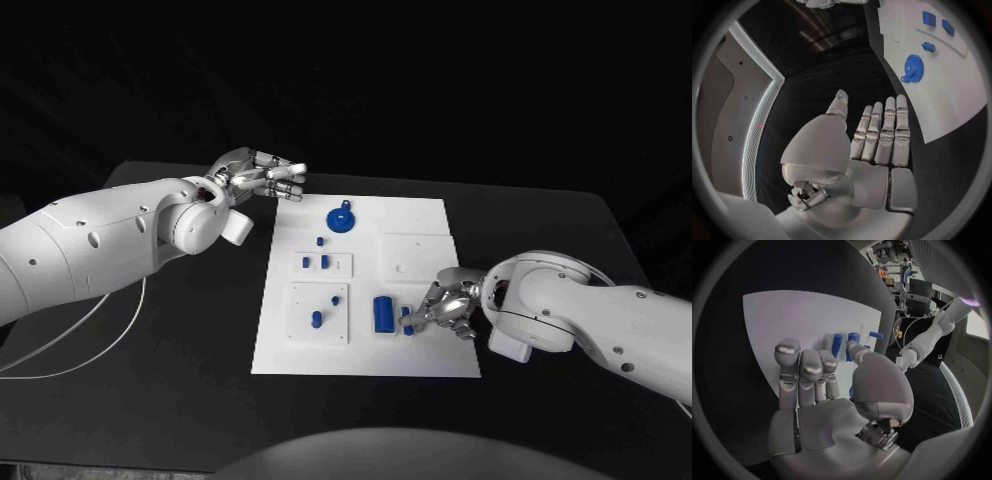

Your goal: Assemble the parts on the task board

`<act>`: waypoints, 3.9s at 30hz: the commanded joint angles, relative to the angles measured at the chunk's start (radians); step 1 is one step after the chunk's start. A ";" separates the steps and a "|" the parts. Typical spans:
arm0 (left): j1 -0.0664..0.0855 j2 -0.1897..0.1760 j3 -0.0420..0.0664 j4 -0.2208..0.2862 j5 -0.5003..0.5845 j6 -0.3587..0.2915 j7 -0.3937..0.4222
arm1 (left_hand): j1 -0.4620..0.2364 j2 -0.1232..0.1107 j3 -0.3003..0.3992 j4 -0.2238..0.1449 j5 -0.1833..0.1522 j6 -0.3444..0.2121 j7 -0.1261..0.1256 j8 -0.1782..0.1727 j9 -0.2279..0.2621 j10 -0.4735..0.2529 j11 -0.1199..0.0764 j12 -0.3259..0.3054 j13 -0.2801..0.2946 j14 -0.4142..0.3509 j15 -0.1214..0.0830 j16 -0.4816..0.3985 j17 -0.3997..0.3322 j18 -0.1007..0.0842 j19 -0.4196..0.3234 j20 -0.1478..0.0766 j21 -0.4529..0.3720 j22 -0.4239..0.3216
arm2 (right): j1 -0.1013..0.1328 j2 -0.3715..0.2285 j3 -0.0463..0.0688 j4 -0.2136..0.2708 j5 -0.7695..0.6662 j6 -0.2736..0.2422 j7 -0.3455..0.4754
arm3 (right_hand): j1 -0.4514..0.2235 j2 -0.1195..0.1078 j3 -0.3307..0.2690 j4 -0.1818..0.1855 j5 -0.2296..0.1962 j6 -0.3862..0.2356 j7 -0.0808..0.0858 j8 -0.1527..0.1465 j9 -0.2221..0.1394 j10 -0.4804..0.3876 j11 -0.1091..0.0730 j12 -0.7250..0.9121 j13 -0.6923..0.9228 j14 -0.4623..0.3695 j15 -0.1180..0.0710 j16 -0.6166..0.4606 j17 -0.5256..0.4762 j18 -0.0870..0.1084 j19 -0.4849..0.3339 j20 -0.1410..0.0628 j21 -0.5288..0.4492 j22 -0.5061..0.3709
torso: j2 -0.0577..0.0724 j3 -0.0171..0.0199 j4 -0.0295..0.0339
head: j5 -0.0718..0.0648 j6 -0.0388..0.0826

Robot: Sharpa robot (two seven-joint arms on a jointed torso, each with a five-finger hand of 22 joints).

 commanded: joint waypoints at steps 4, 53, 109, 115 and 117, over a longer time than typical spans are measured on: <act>0.000 0.001 0.001 0.002 -0.003 0.012 0.005 | -0.008 -0.001 -0.002 0.005 0.001 0.000 0.007 0.001 0.001 -0.002 0.000 -0.003 0.001 -0.006 0.000 0.001 0.001 -0.004 -0.005 0.005 -0.003 -0.001 | -0.001 -0.007 0.001 0.009 0.003 0.008 -0.028 | -0.007 0.006 0.007 0.005 0.005 0.010 0.000 -0.004 0.001 0.003 0.004 0.006 -0.002 0.002 0.002 0.001 -0.001 -0.004 0.055 0.009 0.001 0.089 | 0.000 -0.0001 0.0004 | 0.000 0.000; 0.000 -0.002 0.000 0.002 -0.009 0.013 0.001 | -0.008 0.000 -0.003 0.005 0.001 0.002 0.007 0.000 0.001 -0.002 0.000 -0.003 0.001 -0.006 0.000 0.001 0.001 -0.004 -0.005 0.005 -0.003 -0.001 | -0.002 -0.015 0.003 0.005 0.001 0.049 -0.024 | 0.041 0.032 0.002 -0.096 -0.001 0.022 -0.005 -0.004 -0.005 0.005 0.000 0.006 -0.004 0.001 -0.001 0.003 0.002 -0.007 0.054 0.006 0.005 0.090 | 0.000 0.0002 0.0001 | 0.002 -0.005; 0.000 -0.002 0.000 0.000 -0.009 0.014 0.000 | -0.007 0.004 -0.005 0.003 0.001 0.003 0.006 0.000 0.001 -0.001 0.000 -0.003 0.001 -0.006 -0.001 0.001 0.001 -0.004 -0.004 0.005 -0.002 -0.001 | -0.002 -0.001 0.005 -0.004 -0.004 -0.025 0.040 | 0.006 0.021 0.031 -0.058 -0.004 0.032 -0.009 -0.004 0.015 0.011 -0.002 0.012 0.007 0.003 -0.003 0.004 0.011 -0.007 0.055 0.003 0.012 0.090 | 0.000 0.0013 -0.0003 | 0.002 -0.005; 0.000 -0.002 0.000 0.000 -0.009 0.015 -0.001 | -0.008 0.005 -0.006 0.003 0.001 0.002 0.007 0.000 0.001 -0.001 0.000 -0.003 0.001 -0.006 0.000 0.001 0.001 -0.004 -0.005 0.005 -0.003 -0.001 | -0.002 -0.017 0.015 0.017 0.006 -0.018 0.049 | 0.010 0.016 0.021 -0.044 -0.004 0.032 -0.008 -0.004 0.017 0.011 -0.002 0.013 0.006 0.003 -0.003 0.004 0.010 -0.006 0.055 0.004 0.011 0.090 | 0.001 0.0008 -0.0011 | 0.003 -0.003; 0.000 -0.002 0.000 0.000 -0.009 0.015 -0.001 | -0.009 0.005 -0.007 0.003 0.001 0.002 0.007 0.000 0.001 -0.001 0.000 -0.003 0.001 -0.006 0.000 0.001 0.001 -0.004 -0.005 0.005 -0.003 -0.001 | -0.002 -0.021 0.017 0.023 0.006 -0.014 0.050 | 0.011 0.015 0.019 -0.044 -0.004 0.031 -0.008 -0.004 0.017 0.010 -0.002 0.012 0.006 0.003 -0.003 0.004 0.009 -0.006 0.055 0.004 0.009 0.089 | 0.000 0.0006 -0.0011 | 0.002 -0.004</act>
